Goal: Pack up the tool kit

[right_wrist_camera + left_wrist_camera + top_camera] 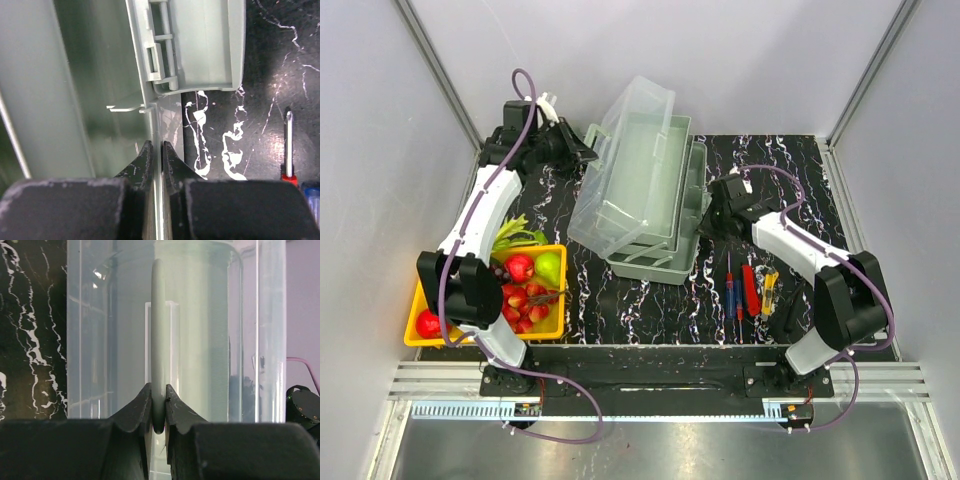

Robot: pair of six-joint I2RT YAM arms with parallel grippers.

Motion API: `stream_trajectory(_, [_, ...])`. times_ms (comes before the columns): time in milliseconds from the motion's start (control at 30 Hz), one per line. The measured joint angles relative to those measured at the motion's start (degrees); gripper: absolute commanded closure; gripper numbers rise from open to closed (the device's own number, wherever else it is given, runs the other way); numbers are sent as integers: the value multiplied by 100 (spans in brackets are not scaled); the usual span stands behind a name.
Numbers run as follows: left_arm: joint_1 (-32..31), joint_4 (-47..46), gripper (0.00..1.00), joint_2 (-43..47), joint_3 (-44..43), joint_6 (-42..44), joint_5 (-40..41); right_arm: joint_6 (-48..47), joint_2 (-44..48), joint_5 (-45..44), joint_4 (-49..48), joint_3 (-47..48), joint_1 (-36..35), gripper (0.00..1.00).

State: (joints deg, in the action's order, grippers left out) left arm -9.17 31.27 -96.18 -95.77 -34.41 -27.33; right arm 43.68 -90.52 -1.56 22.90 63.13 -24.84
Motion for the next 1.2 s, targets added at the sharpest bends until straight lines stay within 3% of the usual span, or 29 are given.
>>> stream_trajectory(200, [492,-164,100,7,269,-20,-249,-188,7,-35,28,2,378,97])
stream_trajectory(400, [586,-227,100,-201,361,-120,-553,-514,35,22,63,0,815,97])
stream_trajectory(767, [863,-1480,92,-807,732,-614,-1558,-680,61,122,142,4,1189,97])
stream_trajectory(1200, [1202,-2632,64,-1233,1204,-1047,-2061,-678,44,160,155,31,1344,96])
